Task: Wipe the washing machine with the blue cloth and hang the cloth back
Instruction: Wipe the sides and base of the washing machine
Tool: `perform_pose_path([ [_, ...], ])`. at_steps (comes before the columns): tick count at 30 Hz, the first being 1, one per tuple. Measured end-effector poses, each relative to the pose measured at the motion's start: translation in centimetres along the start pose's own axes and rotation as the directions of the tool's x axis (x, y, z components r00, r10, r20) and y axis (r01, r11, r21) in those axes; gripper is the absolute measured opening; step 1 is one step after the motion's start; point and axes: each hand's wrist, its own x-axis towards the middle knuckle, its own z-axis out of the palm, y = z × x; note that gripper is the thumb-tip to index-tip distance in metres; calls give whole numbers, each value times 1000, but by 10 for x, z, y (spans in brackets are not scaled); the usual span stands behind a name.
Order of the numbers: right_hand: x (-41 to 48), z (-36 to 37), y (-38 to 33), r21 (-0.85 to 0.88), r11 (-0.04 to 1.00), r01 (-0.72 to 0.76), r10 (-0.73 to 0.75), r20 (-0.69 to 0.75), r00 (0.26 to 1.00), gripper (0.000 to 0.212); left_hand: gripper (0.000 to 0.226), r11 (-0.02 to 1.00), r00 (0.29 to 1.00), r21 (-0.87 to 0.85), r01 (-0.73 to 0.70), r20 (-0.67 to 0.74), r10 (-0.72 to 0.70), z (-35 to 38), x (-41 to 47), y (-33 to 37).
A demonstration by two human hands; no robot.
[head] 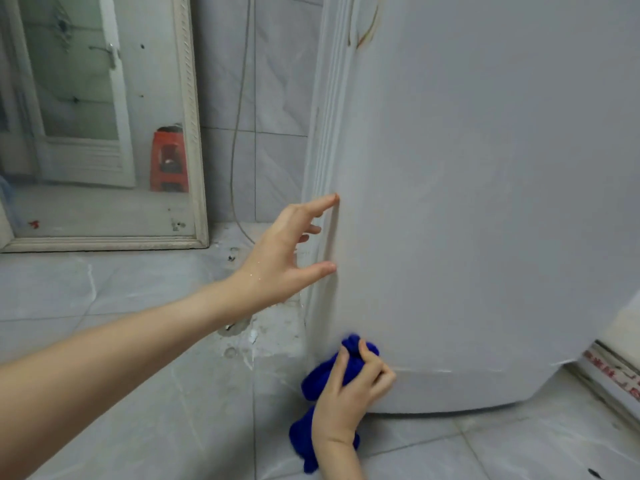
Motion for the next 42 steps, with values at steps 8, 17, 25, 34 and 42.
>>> perform_pose_path([
  [8, 205, -14, -135, 125, 959, 253, -154, -520, 840, 17, 87, 999, 995, -17, -47, -90, 46, 3, 18, 10],
  [17, 140, -1, -93, -49, 838, 544, -545, -144, 826, 21, 89, 996, 996, -85, 23, -85, -30, 5, 19, 17],
  [25, 210, -31, -101, 211, 977, 22, 91, -508, 857, 18, 92, 989, 989, -77, 123, 95, -116, -13, 15, 18],
  [34, 169, 6, -125, -22, 761, 649, -641, -177, 746, 21, 88, 933, 975, -285, 219, 102, -198, -15, 15, 22],
  [42, 167, 2, -144, 139, 918, 370, -320, -291, 902, 18, 73, 978, 977, 47, 205, 57, -207, -25, 22, 22],
])
